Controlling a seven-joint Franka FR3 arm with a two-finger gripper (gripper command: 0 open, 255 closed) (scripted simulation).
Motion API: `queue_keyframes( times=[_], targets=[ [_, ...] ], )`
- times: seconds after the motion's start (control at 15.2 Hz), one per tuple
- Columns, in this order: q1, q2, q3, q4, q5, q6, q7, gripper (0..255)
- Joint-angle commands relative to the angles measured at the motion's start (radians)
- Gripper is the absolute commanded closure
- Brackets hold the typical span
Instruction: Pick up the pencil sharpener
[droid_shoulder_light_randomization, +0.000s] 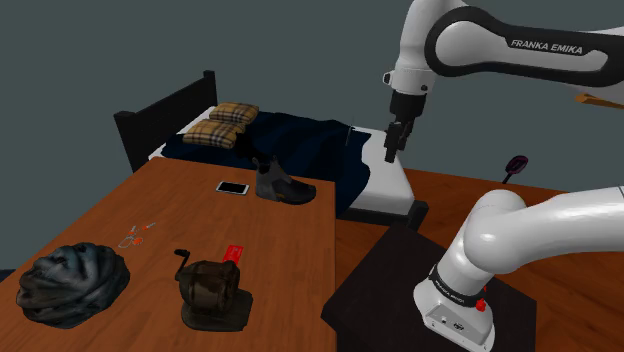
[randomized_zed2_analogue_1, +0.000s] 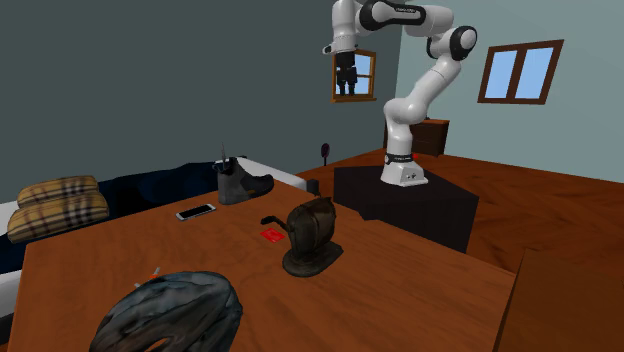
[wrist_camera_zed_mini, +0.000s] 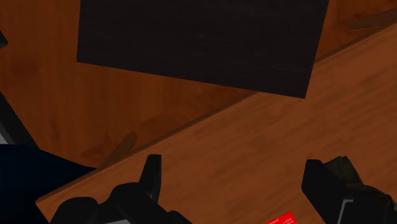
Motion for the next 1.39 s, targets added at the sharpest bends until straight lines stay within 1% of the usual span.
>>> queue_keyframes(
  times=[0.0, 0.4, 0.73, 1.06, 1.32],
  targets=[
    [0.0, 0.0, 0.0, 0.0, 0.0, 0.0, 0.0, 0],
    [0.043, 0.123, 0.101, -0.023, 0.062, 0.167, 0.082, 0],
    [0.07, 0.258, 0.185, -0.006, 0.093, 0.303, 0.15, 0],
    [0.088, 0.415, 0.267, 0.044, 0.094, 0.428, 0.224, 0],
    [0.095, 0.554, 0.329, 0.106, 0.067, 0.515, 0.293, 0]
  ],
)
